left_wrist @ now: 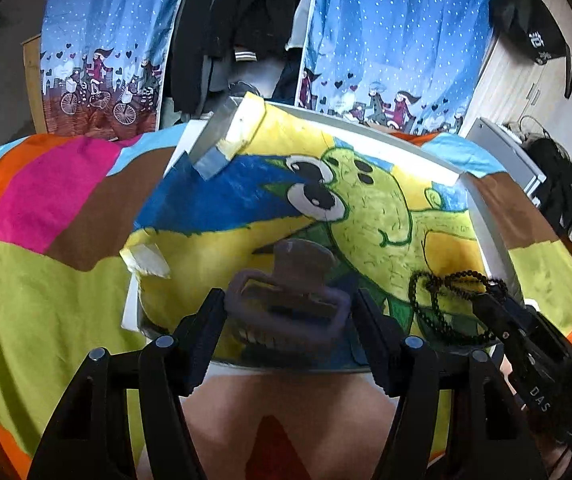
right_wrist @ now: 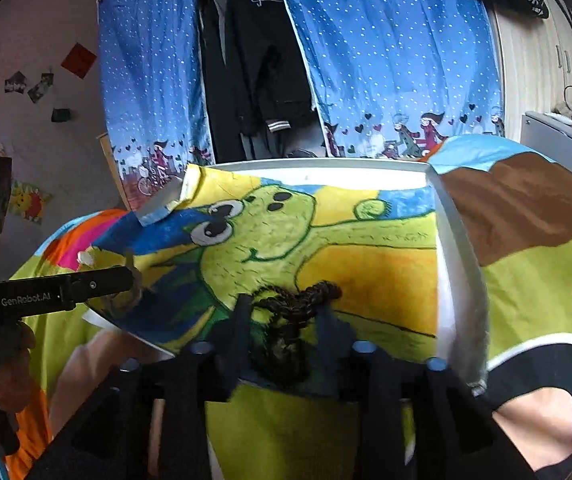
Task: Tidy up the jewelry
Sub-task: 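Carry the necklace and buckle into the white tray and open both tools, then move both tools back from the tray to the jewelry pile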
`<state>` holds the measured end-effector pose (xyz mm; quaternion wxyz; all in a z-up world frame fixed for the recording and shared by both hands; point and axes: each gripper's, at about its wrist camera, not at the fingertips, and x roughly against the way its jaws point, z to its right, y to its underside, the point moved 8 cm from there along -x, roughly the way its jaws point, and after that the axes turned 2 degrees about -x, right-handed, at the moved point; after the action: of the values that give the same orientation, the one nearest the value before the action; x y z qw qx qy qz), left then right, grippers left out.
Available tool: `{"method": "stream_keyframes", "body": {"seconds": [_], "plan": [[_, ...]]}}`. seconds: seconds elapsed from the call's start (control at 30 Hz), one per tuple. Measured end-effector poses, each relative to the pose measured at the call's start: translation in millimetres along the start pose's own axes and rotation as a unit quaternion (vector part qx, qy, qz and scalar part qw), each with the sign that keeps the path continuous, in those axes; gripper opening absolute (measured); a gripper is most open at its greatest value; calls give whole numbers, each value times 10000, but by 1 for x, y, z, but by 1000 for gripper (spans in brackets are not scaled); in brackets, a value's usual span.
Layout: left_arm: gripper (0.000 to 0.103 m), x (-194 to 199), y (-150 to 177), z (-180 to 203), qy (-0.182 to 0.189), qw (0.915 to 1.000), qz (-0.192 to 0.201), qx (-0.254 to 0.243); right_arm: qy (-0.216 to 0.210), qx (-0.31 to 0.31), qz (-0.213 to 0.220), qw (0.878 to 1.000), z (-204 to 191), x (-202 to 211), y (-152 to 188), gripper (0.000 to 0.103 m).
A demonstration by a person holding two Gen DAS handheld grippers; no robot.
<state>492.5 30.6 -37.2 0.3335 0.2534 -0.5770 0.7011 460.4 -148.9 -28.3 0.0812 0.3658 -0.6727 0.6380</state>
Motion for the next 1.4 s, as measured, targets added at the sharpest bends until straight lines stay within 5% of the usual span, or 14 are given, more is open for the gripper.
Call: {"method": "stream_keyframes", "body": {"seconds": [0.17, 0.3, 0.43, 0.53, 0.93, 1.4], "plan": [[80, 11, 4, 7, -126, 9999, 99, -23, 78, -3, 30, 10000, 6, 18, 1, 58], [81, 31, 4, 16, -199, 9992, 329, -87, 141, 15, 187, 9997, 6, 43, -3, 73], [97, 63, 6, 25, -288, 9965, 764, -203, 123, 88, 415, 9990, 1, 76, -8, 87], [98, 94, 10, 34, -235, 9936, 1067, -290, 59, 83, 635, 9979, -6, 104, -10, 99], [98, 199, 56, 60, -147, 9814, 1787, -679, 20, 209, 1162, 9930, -42, 206, 10, 103], [98, 241, 155, 54, -86, 9845, 1614, -680, 101, 282, 1095, 9935, -77, 264, 97, 103]]}}
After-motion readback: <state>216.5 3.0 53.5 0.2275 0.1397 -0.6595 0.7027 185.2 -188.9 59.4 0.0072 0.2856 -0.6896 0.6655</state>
